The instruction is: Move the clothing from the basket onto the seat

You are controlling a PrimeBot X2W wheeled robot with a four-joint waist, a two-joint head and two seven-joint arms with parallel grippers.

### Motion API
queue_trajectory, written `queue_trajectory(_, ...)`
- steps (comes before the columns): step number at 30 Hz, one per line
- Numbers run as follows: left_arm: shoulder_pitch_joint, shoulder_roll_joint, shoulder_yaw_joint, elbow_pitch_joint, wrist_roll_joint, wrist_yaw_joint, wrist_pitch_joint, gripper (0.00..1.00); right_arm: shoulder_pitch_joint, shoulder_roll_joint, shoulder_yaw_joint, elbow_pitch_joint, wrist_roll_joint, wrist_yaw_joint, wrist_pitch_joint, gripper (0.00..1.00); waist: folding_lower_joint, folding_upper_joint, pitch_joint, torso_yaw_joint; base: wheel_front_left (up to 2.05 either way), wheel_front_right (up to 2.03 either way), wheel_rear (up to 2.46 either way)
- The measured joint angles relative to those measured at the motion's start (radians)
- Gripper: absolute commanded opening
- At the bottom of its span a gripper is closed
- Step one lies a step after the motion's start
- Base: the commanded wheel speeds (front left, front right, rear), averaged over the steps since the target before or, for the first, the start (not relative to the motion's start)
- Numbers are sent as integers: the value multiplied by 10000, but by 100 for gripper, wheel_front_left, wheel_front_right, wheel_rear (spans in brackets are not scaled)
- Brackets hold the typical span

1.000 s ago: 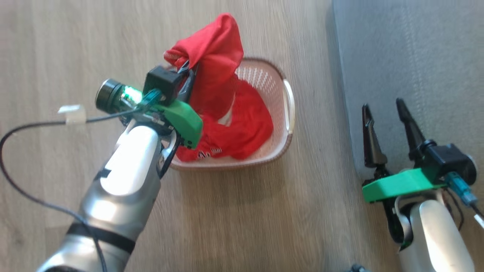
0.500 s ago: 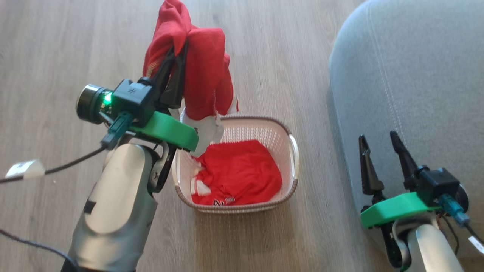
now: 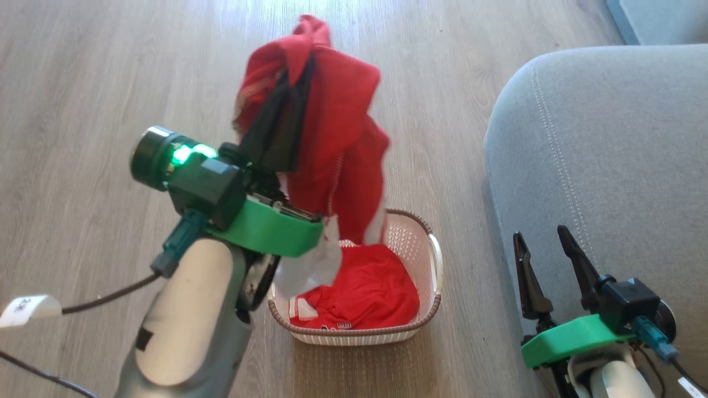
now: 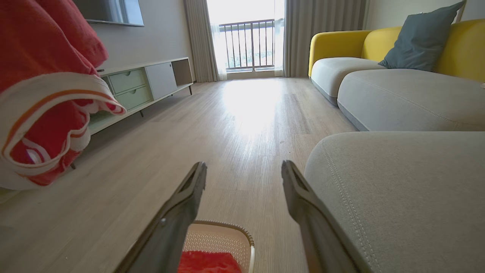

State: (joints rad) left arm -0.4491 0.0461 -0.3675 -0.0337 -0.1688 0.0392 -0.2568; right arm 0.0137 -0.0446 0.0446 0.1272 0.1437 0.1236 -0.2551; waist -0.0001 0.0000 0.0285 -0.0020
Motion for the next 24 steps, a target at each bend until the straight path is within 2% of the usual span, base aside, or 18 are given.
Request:
queue_trajectory(9, 71, -4, -1218, -836, -263, 188, 107, 0, 181, 2, 38, -113, -2, 0, 0, 100, 0, 0, -122, 22, 0, 0, 0)
queue_trajectory(15, 251, 0, -1574, -1078, -387, 360, 182, 0, 181, 2, 29, -138, -4, 0, 0, 100, 0, 0, -135, 18, 0, 0, 0)
queue_trajectory(24, 250, 2, -1616, -1053, -414, 537, 180, 0, 181, 2, -17, -447, 67, 0, 0, 100, 0, 0, -181, -30, 0, 0, 0)
